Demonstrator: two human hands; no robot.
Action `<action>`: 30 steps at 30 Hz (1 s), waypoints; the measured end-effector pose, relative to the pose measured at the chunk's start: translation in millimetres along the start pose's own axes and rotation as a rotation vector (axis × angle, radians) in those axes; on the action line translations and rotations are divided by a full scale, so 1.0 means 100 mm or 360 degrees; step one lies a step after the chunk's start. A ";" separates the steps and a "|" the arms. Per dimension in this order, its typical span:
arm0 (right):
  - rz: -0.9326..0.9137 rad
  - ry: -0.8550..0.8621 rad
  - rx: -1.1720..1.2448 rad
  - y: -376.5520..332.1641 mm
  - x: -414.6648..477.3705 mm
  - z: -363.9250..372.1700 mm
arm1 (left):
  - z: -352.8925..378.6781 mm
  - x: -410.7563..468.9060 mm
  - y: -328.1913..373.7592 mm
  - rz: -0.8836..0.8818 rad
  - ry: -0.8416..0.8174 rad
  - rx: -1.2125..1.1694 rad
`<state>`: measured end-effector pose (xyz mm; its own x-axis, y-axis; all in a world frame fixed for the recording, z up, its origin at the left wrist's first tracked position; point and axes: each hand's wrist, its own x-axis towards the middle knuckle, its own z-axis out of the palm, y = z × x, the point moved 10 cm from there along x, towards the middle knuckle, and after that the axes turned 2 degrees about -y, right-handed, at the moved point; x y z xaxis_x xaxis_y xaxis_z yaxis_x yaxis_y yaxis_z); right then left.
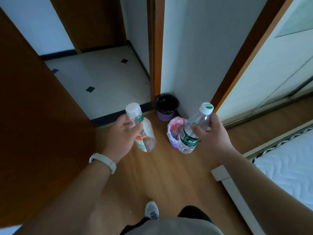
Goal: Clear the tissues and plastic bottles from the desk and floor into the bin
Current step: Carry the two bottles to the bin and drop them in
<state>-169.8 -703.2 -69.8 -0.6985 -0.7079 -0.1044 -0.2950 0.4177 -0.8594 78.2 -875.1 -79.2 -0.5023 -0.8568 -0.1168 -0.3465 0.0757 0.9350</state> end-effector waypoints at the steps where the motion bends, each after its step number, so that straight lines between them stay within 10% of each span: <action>1: 0.0008 0.0007 0.0003 -0.02 0.05 0.04 | -0.02 0.10 -0.02 0.0001 -0.0011 -0.0010; 30: 0.0641 0.0307 0.0002 1.18 2.87 0.21 | 1.43 3.57 -0.11 -0.0014 -0.0609 0.0257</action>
<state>-391.3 -869.3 -212.0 -0.8665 -0.3695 -0.3357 0.0263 0.6377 -0.7699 -210.9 -1109.1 -178.6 -0.7463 -0.6088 -0.2691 -0.4567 0.1742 0.8724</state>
